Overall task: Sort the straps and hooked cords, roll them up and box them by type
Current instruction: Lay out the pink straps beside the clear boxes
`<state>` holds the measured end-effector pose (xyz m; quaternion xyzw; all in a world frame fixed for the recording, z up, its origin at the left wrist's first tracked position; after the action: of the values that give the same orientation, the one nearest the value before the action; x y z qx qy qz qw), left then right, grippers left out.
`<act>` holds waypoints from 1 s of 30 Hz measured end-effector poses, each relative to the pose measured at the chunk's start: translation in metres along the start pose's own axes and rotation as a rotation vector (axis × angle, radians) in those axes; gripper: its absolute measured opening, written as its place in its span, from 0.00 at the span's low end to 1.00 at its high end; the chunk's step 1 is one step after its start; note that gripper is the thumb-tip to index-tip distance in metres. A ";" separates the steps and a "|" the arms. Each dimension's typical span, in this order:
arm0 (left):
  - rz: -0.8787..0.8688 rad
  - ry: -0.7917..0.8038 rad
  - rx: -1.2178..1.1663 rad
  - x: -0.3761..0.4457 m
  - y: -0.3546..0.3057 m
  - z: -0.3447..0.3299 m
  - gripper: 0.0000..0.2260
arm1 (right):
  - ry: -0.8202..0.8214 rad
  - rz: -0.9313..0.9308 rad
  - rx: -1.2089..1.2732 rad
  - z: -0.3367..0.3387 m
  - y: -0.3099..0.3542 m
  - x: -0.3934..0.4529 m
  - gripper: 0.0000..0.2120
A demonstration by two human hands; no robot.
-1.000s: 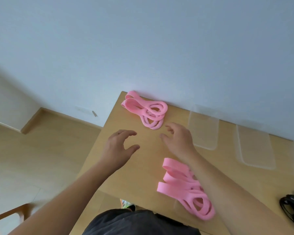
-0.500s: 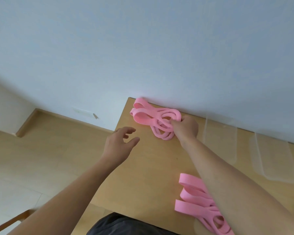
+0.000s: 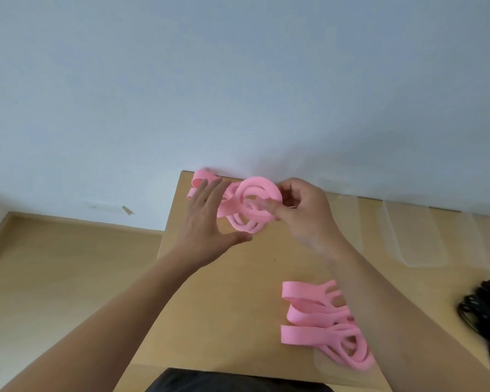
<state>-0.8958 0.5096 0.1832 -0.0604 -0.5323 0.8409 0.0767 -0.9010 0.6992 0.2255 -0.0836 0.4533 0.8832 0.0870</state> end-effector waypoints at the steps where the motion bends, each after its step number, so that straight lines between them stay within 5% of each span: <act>1: -0.034 0.036 -0.024 0.004 -0.008 -0.009 0.45 | 0.000 0.009 0.026 0.010 0.001 -0.006 0.08; 10: -0.088 0.304 -0.045 -0.005 -0.081 -0.155 0.22 | -0.244 -0.202 0.223 0.142 -0.102 -0.089 0.06; 19: -0.290 0.634 0.137 -0.076 -0.117 -0.308 0.24 | -0.379 -0.634 0.219 0.213 -0.298 -0.188 0.08; 25: -0.328 0.580 0.296 -0.081 -0.120 -0.360 0.17 | -0.337 -0.625 0.109 0.230 -0.346 -0.179 0.06; 30: -0.294 0.506 0.429 -0.066 -0.113 -0.356 0.27 | -0.288 -0.580 -0.284 0.238 -0.340 -0.165 0.19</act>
<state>-0.7585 0.8600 0.1353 -0.1721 -0.3110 0.8718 0.3372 -0.6790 1.0757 0.1328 -0.0947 0.2664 0.8787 0.3847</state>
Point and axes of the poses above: each hand's wrist, its own x-axis towards the middle knuckle, its own z-axis out of the back of the hand, y = z × x, the point moved 8 cm from there along x, towards the middle knuckle, and after that the axes turned 15 degrees about -x, right-handed, at the moved point
